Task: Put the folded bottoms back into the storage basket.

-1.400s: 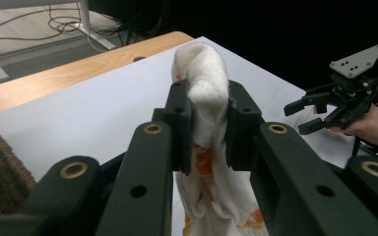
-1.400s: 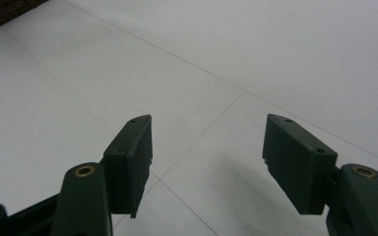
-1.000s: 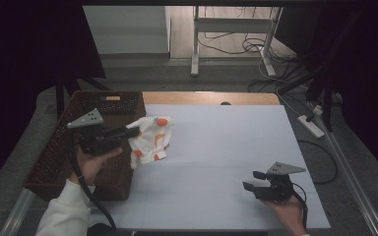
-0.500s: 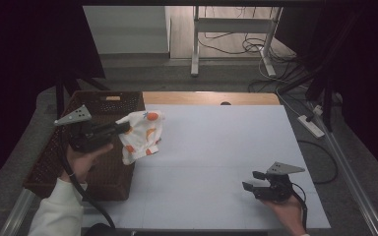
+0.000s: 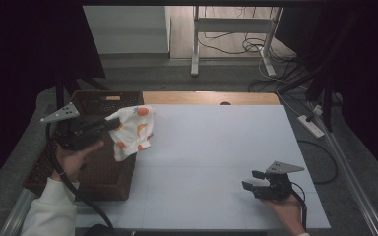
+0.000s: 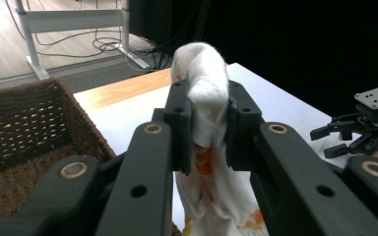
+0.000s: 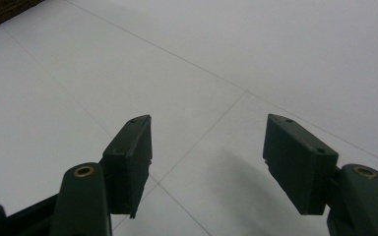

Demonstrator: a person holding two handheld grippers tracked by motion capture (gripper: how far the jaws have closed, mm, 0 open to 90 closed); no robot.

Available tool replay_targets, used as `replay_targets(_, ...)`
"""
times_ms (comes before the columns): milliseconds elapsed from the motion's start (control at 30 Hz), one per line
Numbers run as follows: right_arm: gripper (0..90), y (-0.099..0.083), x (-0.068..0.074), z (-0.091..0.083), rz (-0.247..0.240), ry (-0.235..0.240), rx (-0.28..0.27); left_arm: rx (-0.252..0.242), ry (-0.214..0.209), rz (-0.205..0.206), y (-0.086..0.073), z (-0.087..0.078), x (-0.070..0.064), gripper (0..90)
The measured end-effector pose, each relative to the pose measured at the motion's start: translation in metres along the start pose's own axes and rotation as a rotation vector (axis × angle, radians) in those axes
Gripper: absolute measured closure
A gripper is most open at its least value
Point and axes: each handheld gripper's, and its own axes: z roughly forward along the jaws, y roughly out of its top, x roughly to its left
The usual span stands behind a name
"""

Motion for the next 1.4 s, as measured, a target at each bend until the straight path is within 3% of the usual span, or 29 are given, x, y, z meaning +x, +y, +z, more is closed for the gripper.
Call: replay_targets(1400,35.6,0.0,0.0,0.003,0.0,0.001,0.005,-0.048,0.118,-0.03,-0.01,-0.041,0.026,75.9)
